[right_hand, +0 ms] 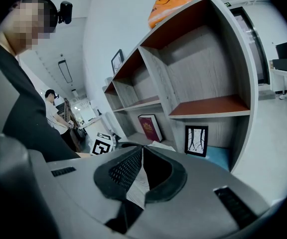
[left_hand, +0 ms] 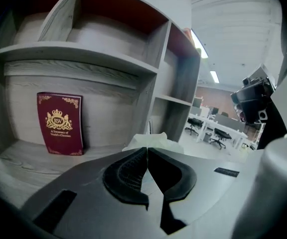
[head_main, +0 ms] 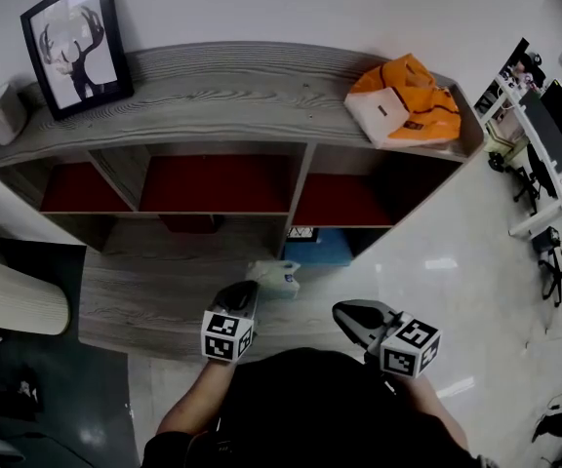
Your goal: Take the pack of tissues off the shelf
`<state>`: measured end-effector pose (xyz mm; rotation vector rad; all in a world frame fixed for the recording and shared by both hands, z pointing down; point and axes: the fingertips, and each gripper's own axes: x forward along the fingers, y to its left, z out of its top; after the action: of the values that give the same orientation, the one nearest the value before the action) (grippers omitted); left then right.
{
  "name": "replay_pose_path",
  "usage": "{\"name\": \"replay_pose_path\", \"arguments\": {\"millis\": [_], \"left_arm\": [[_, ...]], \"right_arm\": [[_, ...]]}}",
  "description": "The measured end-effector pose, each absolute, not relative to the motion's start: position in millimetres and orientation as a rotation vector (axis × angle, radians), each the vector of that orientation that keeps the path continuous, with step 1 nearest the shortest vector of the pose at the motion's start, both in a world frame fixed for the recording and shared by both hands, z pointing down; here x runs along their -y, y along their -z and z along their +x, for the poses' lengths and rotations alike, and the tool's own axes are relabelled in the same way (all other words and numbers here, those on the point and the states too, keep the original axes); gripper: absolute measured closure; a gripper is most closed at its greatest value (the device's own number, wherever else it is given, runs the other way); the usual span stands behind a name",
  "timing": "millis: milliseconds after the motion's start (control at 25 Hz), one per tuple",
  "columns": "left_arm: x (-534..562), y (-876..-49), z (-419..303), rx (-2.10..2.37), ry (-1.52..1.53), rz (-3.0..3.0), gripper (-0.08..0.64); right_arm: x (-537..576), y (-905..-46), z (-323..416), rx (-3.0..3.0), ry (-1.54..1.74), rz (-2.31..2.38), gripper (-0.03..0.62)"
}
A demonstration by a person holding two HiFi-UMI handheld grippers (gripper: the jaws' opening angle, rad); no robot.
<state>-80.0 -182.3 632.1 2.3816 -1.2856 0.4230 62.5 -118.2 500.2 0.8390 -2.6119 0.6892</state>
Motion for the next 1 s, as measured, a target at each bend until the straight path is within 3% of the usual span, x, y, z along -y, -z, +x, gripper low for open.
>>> {"name": "replay_pose_path", "arguments": {"millis": [480, 520, 560, 600, 1000], "left_arm": [[183.7, -701.0, -78.9, 1.215, -0.564, 2.303, 0.54], [181.6, -703.9, -77.9, 1.195, -0.576, 2.307, 0.505], [180.1, -704.5, -78.2, 1.184, -0.579, 2.309, 0.394], [179.4, -702.5, -80.0, 1.185, -0.573, 2.308, 0.344], [190.8, -647.0, -88.6, 1.236, -0.476, 2.385, 0.342]], "right_arm": [[113.4, -501.4, 60.1, 2.596, -0.686, 0.847, 0.574], [112.8, -501.4, 60.4, 2.596, -0.686, 0.849, 0.574], [112.5, -501.3, 61.0, 2.595, -0.687, 0.852, 0.574], [112.3, -501.1, 61.7, 2.594, -0.689, 0.855, 0.574], [115.4, -502.1, 62.3, 2.615, -0.681, 0.863, 0.574]]}}
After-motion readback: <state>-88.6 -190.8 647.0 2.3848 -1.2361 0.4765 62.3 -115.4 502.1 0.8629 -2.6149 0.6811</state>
